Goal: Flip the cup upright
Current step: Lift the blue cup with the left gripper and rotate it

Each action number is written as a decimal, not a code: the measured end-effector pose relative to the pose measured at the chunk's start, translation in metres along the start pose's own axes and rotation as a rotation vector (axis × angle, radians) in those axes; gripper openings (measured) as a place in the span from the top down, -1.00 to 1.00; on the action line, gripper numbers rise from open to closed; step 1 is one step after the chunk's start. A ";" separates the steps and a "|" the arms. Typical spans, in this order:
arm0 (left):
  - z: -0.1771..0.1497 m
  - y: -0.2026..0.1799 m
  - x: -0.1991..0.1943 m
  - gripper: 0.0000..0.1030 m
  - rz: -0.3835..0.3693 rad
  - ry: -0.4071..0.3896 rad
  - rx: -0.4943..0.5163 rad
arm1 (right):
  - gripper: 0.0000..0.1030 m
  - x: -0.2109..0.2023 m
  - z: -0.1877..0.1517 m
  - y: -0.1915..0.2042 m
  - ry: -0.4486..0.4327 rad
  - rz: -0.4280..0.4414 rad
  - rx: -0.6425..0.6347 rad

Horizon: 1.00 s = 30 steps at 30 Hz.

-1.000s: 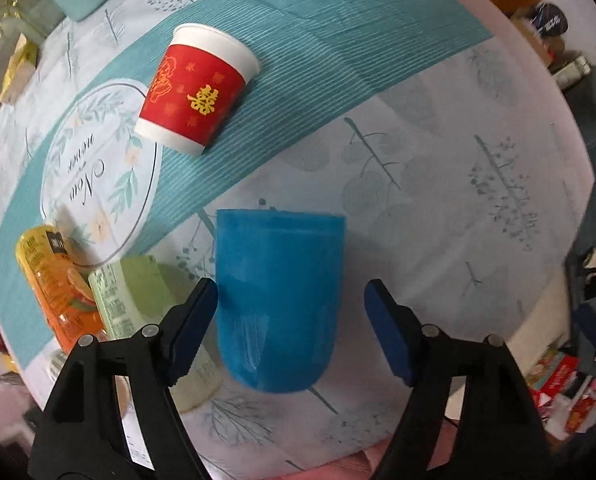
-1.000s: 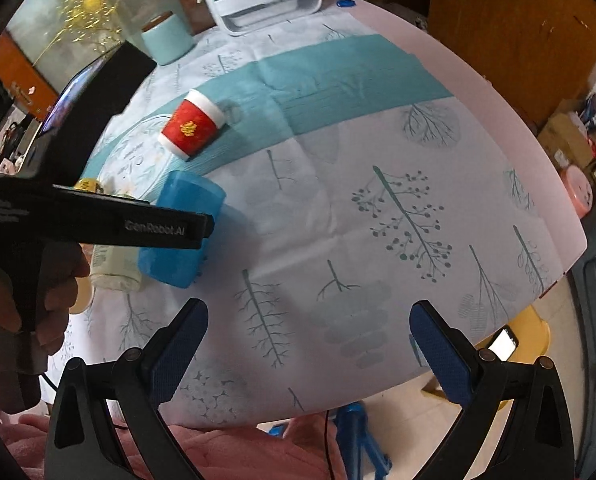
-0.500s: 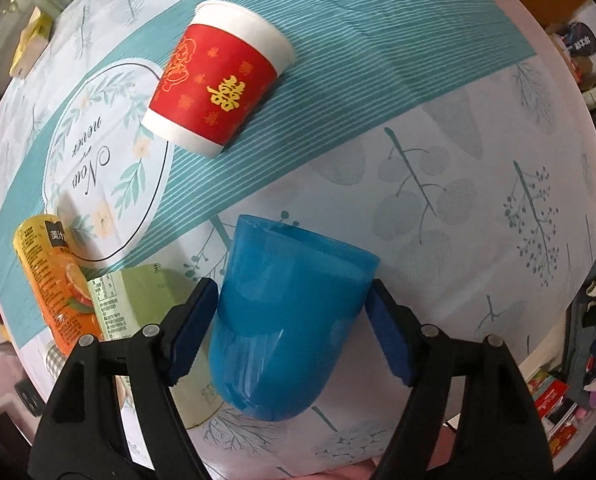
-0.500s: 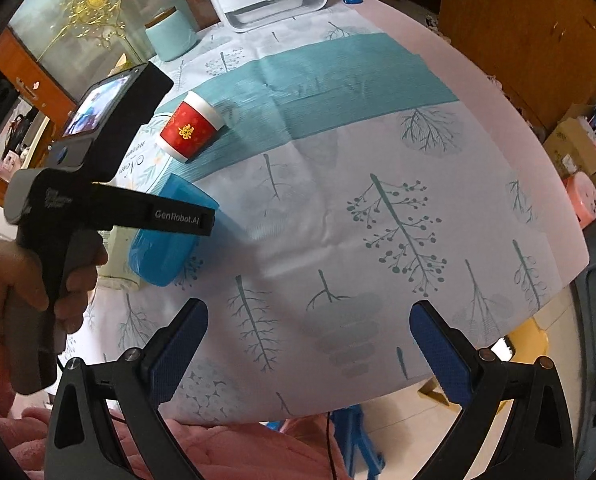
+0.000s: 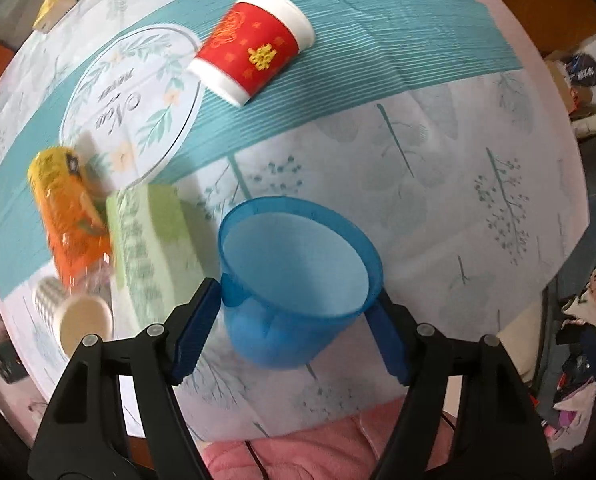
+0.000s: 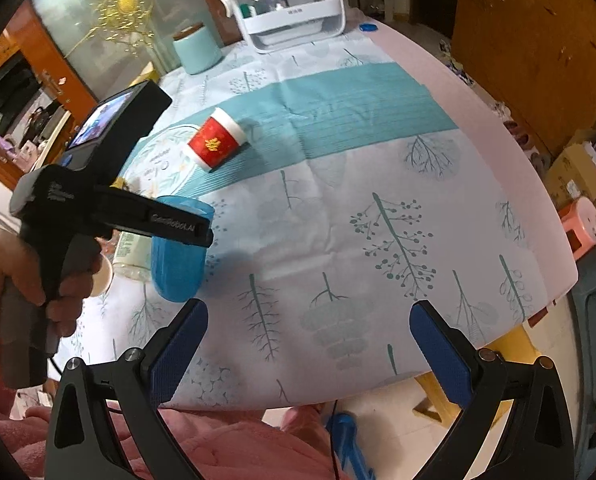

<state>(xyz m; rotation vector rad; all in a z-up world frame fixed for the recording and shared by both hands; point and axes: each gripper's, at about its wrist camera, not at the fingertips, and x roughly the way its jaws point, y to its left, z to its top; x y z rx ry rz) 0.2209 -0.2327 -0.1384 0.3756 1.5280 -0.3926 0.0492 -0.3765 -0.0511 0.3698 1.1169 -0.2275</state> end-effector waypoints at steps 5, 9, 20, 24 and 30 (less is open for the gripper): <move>-0.053 0.006 -0.024 -0.33 -0.059 -0.018 -0.045 | -0.99 -0.007 -0.019 0.011 -0.025 0.055 -0.006; -0.092 0.011 -0.039 -0.31 -0.148 -0.003 -0.116 | -0.99 -0.010 -0.033 0.022 -0.007 0.109 -0.002; -0.188 0.074 -0.040 -0.29 -0.178 0.034 -0.293 | -0.99 -0.009 -0.048 0.063 0.040 0.205 -0.028; -0.204 0.092 -0.032 -0.29 -0.183 0.062 -0.336 | -0.99 -0.004 -0.045 0.074 0.059 0.226 -0.022; -0.200 0.110 -0.031 -0.29 -0.194 0.054 -0.350 | -0.99 0.008 -0.031 0.089 0.081 0.220 -0.047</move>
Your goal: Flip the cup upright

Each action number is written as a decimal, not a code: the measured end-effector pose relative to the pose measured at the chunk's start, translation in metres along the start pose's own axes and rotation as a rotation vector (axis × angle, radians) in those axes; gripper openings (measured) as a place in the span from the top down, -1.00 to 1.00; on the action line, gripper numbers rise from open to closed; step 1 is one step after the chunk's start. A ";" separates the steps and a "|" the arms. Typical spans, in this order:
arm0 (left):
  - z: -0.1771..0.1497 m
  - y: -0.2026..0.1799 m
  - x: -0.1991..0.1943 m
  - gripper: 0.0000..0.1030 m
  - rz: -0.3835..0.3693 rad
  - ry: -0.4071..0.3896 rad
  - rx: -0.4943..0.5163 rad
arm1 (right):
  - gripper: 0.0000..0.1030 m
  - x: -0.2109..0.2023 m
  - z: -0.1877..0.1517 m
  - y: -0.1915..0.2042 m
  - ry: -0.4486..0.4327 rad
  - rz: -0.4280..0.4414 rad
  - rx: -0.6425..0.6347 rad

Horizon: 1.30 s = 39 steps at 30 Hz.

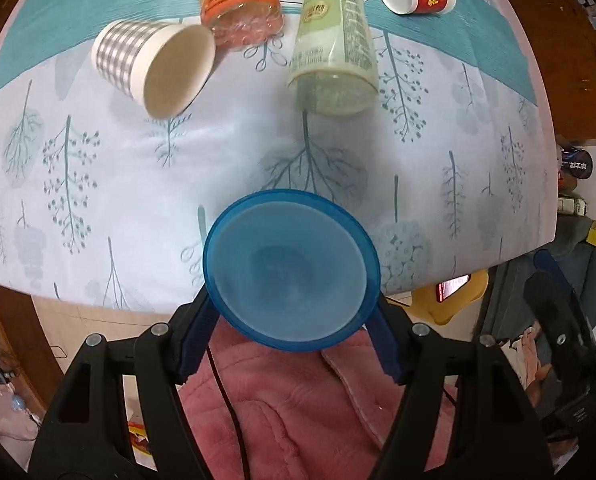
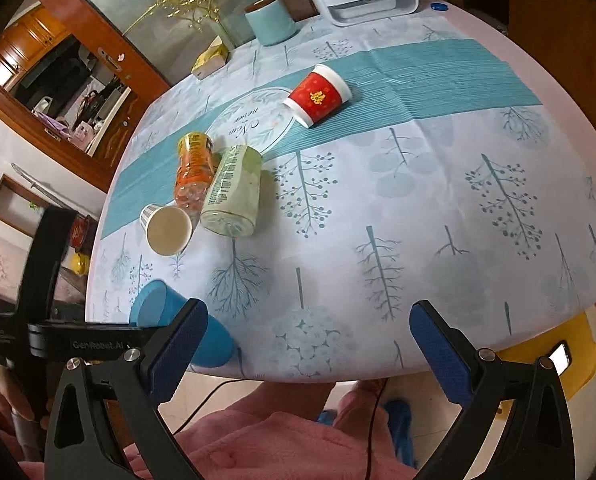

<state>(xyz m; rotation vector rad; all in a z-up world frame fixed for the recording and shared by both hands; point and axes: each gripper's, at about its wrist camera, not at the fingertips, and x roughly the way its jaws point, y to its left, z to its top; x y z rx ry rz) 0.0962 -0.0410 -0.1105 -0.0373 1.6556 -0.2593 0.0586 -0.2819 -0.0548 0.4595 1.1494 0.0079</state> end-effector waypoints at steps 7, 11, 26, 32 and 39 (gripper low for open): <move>0.048 -0.002 0.004 -0.28 0.000 -0.006 -0.013 | -0.99 0.012 0.025 0.006 0.010 -0.024 -0.008; 0.069 0.005 0.021 -0.28 0.001 0.053 -0.026 | -0.99 0.021 0.042 0.007 0.017 -0.039 0.003; 0.092 0.034 0.022 -0.43 -0.084 0.136 -0.113 | -0.99 0.055 0.064 0.020 0.088 0.007 -0.007; 0.078 0.044 -0.010 -0.47 -0.113 0.072 -0.123 | -0.99 0.056 0.056 0.026 0.114 0.049 -0.022; 0.039 0.062 -0.086 -0.47 -0.088 -0.292 -0.113 | -0.99 0.058 0.044 0.024 0.198 0.178 0.057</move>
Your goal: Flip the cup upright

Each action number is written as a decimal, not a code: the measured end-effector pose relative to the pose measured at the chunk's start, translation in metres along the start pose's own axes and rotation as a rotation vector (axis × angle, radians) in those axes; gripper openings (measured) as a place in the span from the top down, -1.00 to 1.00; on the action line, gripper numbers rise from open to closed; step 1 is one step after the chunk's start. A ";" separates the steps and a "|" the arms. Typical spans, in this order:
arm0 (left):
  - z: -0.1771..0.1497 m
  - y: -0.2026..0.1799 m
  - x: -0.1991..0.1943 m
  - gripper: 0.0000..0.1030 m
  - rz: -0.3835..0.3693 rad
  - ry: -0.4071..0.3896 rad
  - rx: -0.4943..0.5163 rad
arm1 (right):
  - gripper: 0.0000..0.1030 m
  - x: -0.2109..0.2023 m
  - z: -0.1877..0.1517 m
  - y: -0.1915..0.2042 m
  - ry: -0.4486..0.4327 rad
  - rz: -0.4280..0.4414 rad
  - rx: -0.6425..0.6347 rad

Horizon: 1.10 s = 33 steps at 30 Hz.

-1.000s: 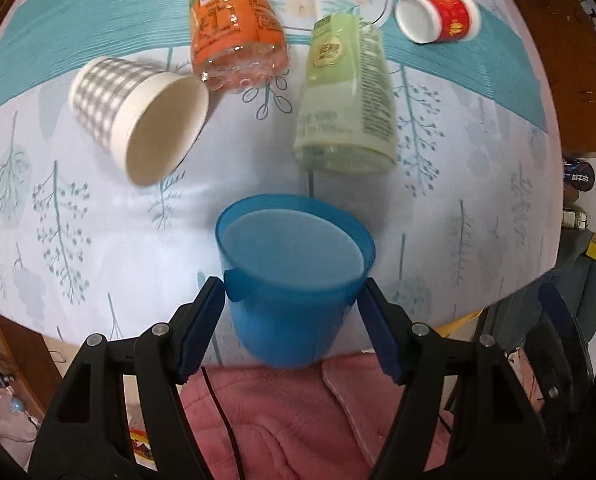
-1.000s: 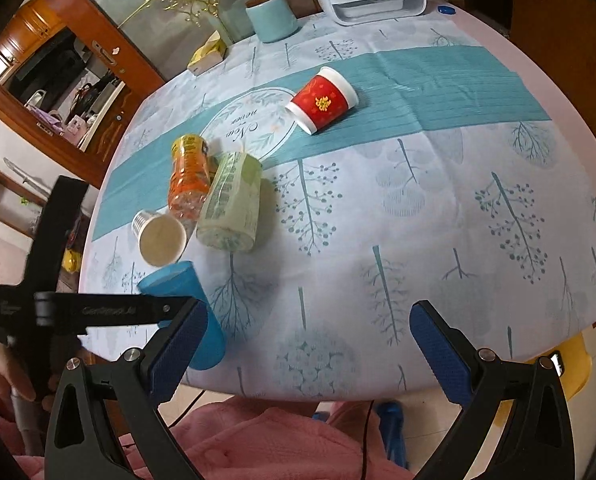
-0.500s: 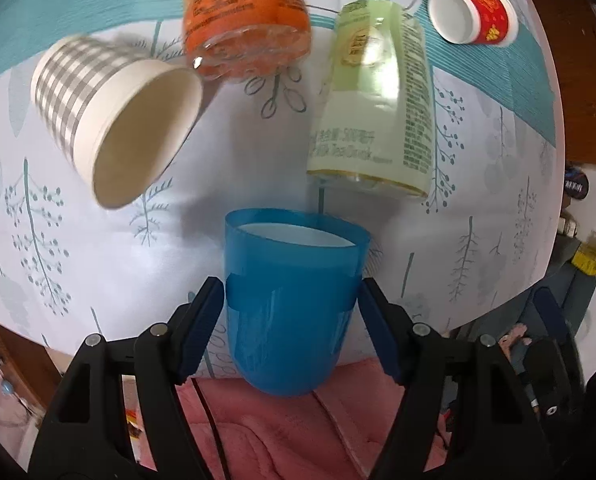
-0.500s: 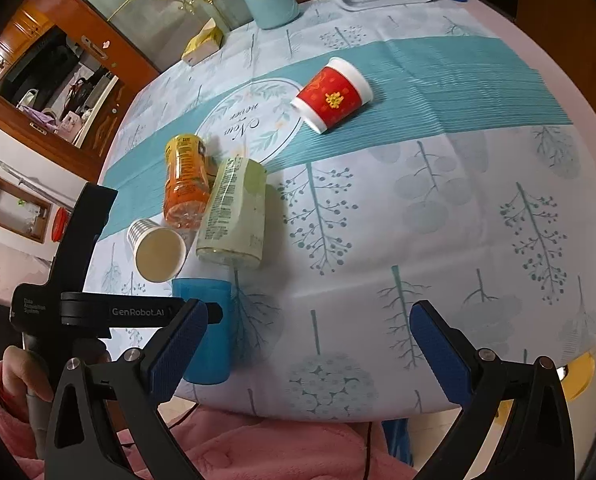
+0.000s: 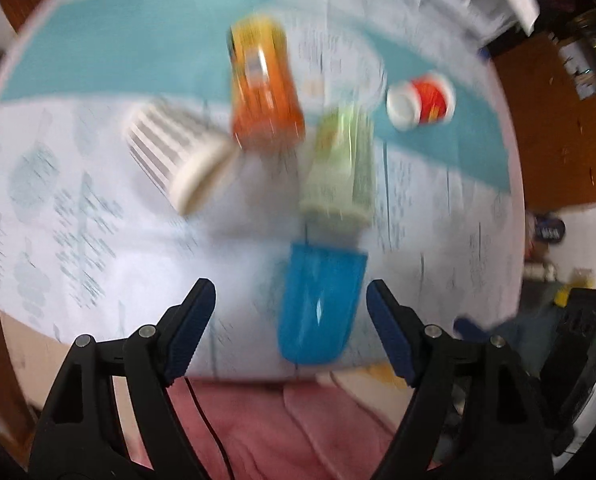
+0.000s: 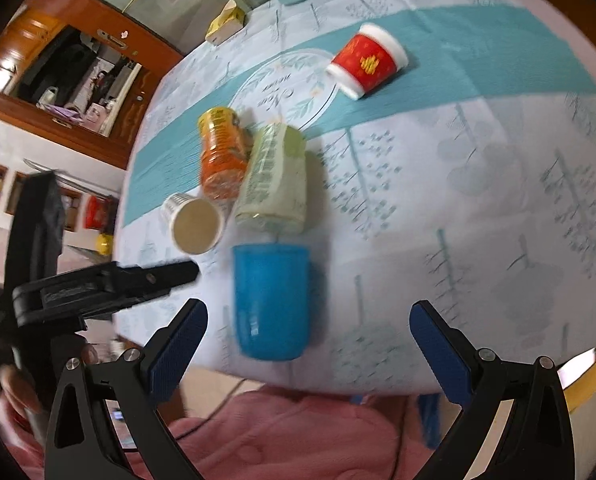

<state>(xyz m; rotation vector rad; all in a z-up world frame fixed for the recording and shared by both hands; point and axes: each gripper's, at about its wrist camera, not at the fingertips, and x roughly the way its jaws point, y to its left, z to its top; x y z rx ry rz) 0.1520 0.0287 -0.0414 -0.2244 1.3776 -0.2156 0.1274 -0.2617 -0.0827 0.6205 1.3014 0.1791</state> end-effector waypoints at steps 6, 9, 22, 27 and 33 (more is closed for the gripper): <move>-0.034 0.003 -0.037 -0.47 0.067 -0.258 0.039 | -0.99 0.013 -0.015 0.009 0.059 0.041 0.008; -0.051 0.007 -0.041 -0.47 0.114 -0.324 0.066 | -0.99 0.021 -0.022 0.020 0.067 0.046 -0.028; -0.065 0.050 -0.026 -0.47 0.183 -0.312 0.070 | -0.96 0.075 -0.011 0.070 -0.005 -0.136 -0.149; -0.048 0.060 -0.019 -0.47 0.179 -0.262 0.077 | -0.90 0.106 0.004 0.078 0.051 -0.165 -0.132; -0.034 0.060 -0.015 -0.47 0.175 -0.237 0.128 | -0.73 0.130 0.015 0.077 0.084 -0.165 -0.072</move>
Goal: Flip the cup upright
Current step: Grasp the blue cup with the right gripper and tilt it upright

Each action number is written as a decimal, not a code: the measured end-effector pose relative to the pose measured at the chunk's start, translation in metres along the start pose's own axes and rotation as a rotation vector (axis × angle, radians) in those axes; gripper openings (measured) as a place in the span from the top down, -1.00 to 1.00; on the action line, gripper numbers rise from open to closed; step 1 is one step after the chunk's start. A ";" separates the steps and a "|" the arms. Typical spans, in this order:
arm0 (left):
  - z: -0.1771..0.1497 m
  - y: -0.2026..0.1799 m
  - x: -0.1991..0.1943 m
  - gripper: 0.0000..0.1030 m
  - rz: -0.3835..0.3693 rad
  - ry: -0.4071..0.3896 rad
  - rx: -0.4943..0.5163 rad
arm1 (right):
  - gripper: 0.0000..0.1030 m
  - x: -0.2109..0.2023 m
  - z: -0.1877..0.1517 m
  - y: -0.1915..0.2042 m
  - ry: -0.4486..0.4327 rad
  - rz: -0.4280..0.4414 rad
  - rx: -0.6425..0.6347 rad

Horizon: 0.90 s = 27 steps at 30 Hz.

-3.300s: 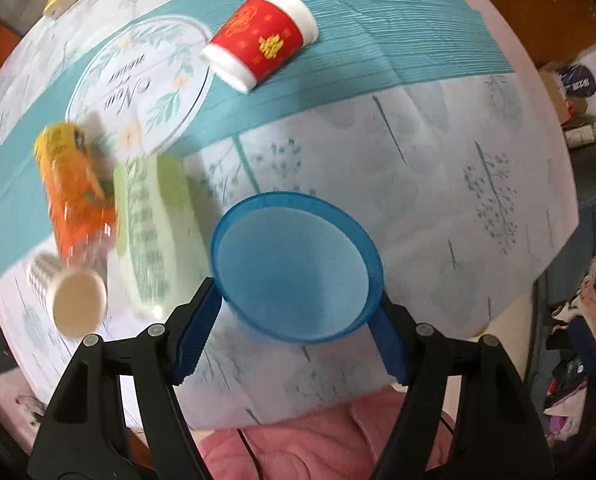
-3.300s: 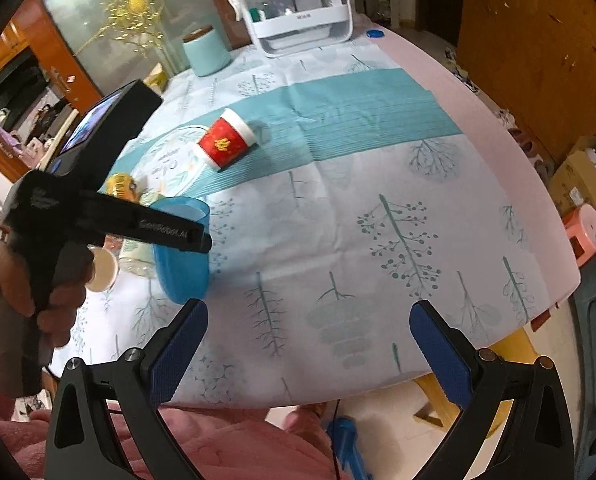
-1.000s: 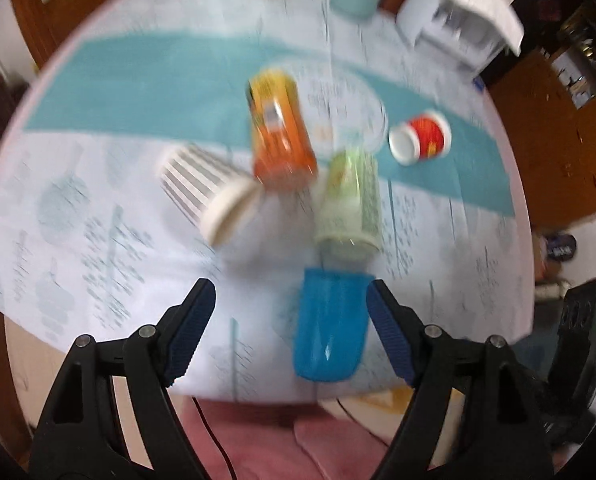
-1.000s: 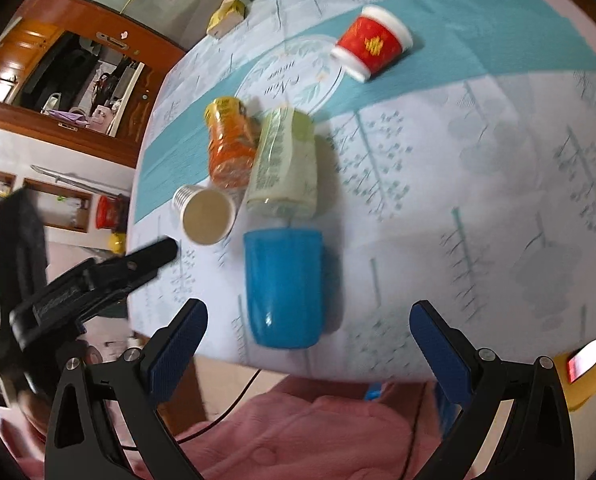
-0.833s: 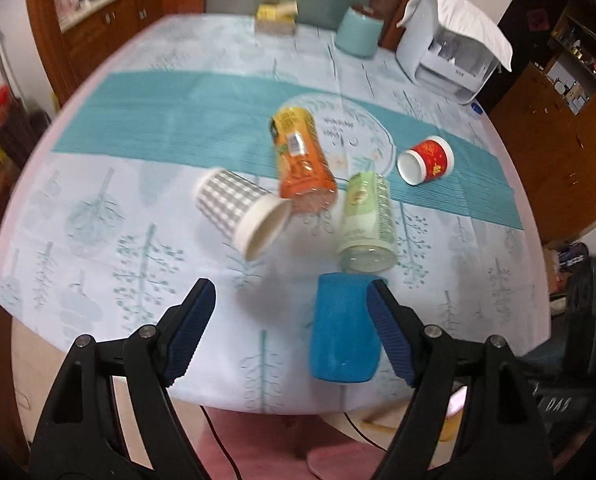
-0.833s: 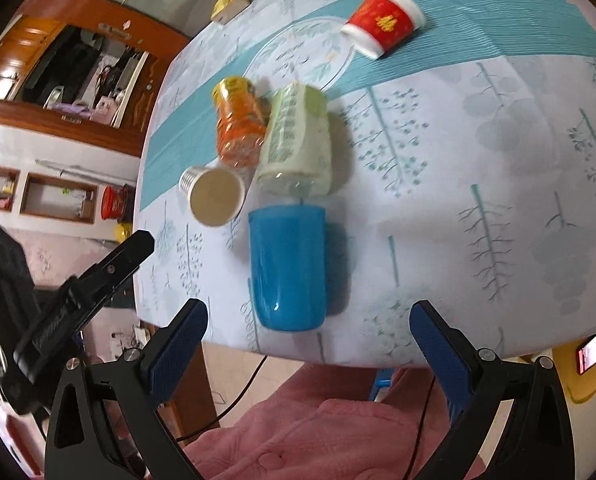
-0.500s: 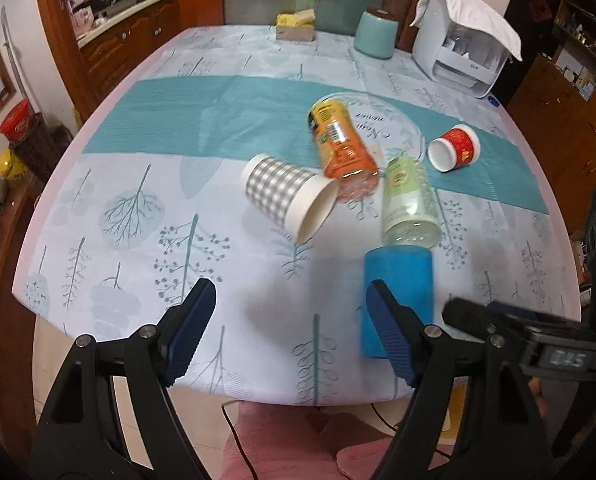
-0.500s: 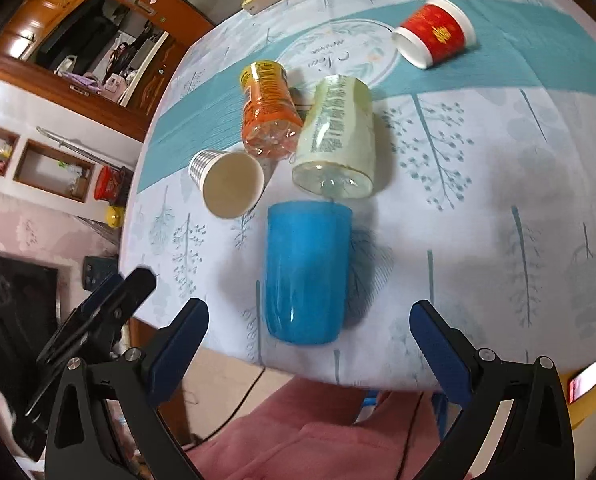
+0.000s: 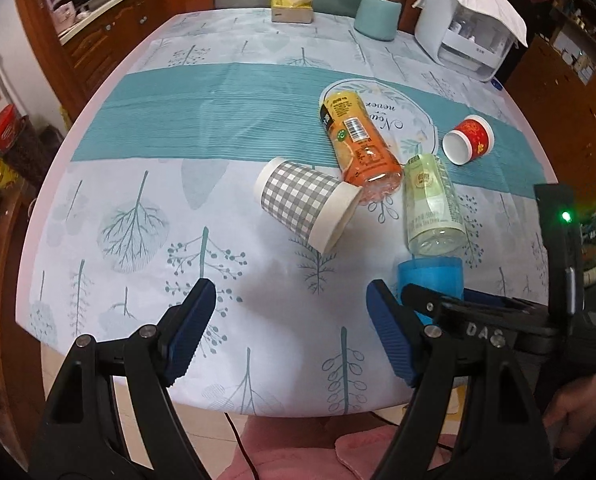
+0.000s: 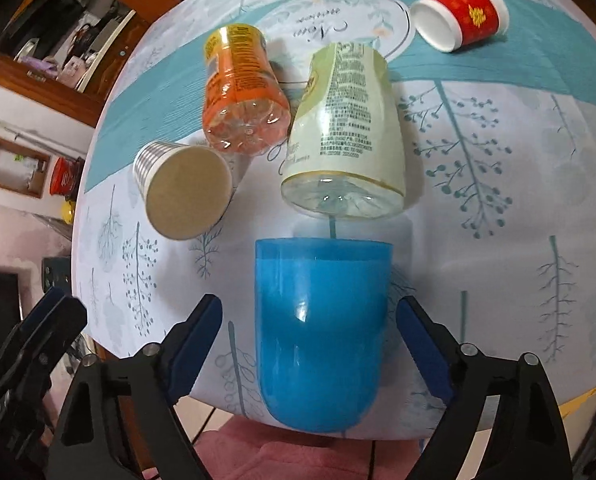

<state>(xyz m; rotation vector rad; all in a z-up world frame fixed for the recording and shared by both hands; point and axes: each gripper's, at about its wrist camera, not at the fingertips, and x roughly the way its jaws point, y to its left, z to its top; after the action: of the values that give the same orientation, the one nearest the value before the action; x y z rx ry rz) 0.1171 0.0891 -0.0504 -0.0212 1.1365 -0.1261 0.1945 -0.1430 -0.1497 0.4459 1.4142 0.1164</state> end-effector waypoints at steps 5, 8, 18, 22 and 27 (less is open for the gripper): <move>0.000 -0.001 0.003 -0.47 0.024 0.020 0.018 | -0.57 0.013 0.008 -0.001 0.009 -0.013 0.035; -0.001 0.002 0.004 -0.47 0.030 0.023 0.011 | -0.50 0.017 0.010 -0.004 0.008 -0.014 0.049; -0.004 -0.002 0.003 -0.47 0.025 0.031 0.001 | -0.41 -0.005 -0.002 -0.010 -0.036 0.042 -0.011; -0.008 -0.009 0.003 -0.47 0.020 0.035 0.006 | -0.40 -0.025 -0.010 -0.010 -0.114 0.100 -0.053; -0.014 -0.014 0.001 -0.47 0.024 0.038 0.002 | -0.39 -0.048 -0.019 -0.005 -0.233 0.070 -0.184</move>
<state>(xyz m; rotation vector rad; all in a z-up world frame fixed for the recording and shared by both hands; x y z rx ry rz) 0.1039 0.0758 -0.0563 -0.0035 1.1738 -0.1065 0.1668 -0.1595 -0.1092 0.3442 1.1476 0.2418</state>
